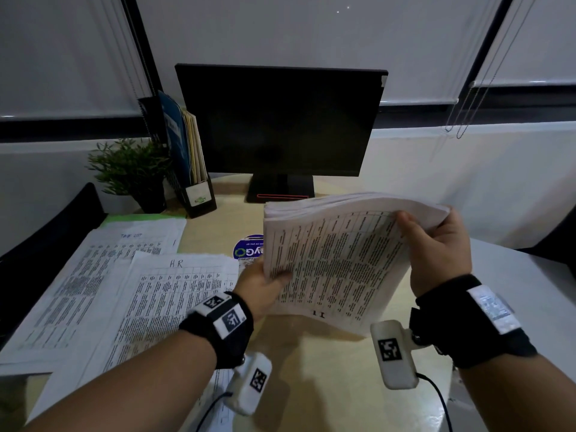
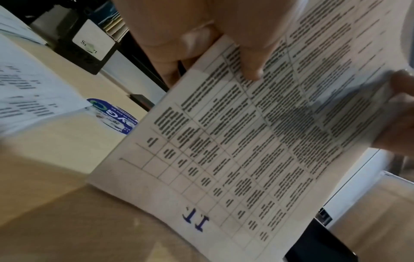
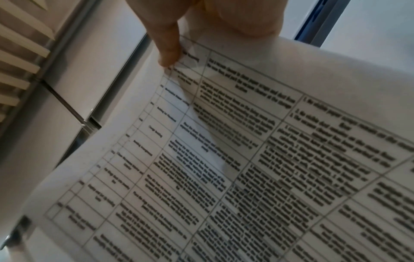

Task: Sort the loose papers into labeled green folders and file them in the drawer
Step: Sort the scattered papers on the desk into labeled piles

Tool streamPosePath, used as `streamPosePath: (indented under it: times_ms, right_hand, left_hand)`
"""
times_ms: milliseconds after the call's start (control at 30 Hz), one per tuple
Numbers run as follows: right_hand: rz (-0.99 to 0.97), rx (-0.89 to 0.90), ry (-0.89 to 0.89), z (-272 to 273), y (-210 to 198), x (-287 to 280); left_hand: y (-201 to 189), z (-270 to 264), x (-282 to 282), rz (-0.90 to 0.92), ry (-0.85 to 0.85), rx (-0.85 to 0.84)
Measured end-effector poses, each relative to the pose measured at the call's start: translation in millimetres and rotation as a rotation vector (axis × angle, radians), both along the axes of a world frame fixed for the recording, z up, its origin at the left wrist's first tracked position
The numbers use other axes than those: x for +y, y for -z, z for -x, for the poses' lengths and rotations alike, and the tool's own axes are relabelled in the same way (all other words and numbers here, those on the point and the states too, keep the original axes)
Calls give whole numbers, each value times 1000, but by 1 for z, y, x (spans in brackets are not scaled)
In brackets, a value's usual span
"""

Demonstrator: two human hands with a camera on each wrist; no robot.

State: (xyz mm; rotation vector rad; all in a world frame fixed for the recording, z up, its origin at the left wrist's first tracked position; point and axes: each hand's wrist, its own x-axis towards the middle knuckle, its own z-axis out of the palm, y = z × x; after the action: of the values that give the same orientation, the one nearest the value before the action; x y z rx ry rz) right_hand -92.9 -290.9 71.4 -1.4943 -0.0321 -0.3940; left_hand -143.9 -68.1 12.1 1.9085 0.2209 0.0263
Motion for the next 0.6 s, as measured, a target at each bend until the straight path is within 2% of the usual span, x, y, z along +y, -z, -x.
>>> streamPosePath:
  times_ms: [100,167,233,267,300,367,400,433,500,600]
  right_hand:
    - [-58,32,3,-3,2,-7]
    - [-72,41,96,-5,-1,-14]
    - [148,32,326,-6,-8,-21]
    - [337,-42,452,-2,-14,-23]
    - [521,-212,526,3,-21,-23]
    - [878,-580,461,17,-34,-11]
    - [1076,-673,369,24,-39,0]
    - [1264,-690,266,29,-38,11]
    - [1519,-567,145,35,-31,29]
    - [1687,-269,19,34,-25,35]
  left_hand:
    - [2,-1,-2,28,-62,-27]
    - [-9,-7,0,-97,-79,-67]
    - [-29,-14,0,-338,-21,-136]
    - [-41,-17,-1,-457,18,-181]
    - [-52,-19,-4,-571,58,-224]
    - [-72,-23,-14,-786,144,-296]
    - [-81,-25,-21,-868,187,-318]
    - [-87,-27,-28,-929,229,-318]
    - [-94,-28,-42,-1044,294,-330]
    - [-90,-28,-54,-1237,388,-365]
